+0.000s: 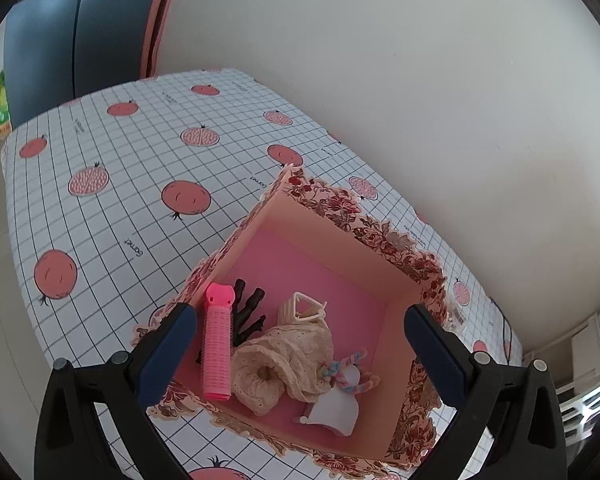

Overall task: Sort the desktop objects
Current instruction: 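Move both tools back toward the remaining toys beside the box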

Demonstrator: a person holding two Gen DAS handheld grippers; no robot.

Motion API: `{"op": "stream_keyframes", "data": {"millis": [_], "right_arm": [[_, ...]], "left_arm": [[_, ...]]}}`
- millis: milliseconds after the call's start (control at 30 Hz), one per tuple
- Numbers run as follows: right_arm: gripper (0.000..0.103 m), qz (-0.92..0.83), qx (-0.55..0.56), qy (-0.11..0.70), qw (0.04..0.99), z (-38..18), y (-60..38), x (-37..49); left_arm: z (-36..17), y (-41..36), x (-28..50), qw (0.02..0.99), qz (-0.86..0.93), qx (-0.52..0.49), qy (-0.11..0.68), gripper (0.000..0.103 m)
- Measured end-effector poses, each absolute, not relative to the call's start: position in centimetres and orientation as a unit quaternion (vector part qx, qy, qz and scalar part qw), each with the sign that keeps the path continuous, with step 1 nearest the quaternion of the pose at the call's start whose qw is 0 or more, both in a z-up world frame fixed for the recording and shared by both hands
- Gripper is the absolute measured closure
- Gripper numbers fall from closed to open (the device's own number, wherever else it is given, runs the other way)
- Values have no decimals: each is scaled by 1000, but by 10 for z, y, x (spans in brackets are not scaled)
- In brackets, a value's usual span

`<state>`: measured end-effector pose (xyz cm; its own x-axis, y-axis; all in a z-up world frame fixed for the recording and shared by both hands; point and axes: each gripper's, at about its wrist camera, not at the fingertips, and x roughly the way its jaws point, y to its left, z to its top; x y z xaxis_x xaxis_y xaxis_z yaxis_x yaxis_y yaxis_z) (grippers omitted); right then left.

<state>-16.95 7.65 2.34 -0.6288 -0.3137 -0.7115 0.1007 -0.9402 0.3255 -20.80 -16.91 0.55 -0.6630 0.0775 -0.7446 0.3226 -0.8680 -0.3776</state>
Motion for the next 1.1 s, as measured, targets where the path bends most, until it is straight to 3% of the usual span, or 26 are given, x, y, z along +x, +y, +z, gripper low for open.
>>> {"op": "stream_keyframes", "data": {"millis": [733, 1100], "right_arm": [[0, -922, 348, -152, 71, 93, 181, -125], [0, -931, 313, -183, 32, 117, 252, -91]], "left_arm": [[75, -75, -185, 12, -931, 330, 153, 0], [95, -17, -171, -40, -940, 305, 148, 0]]}}
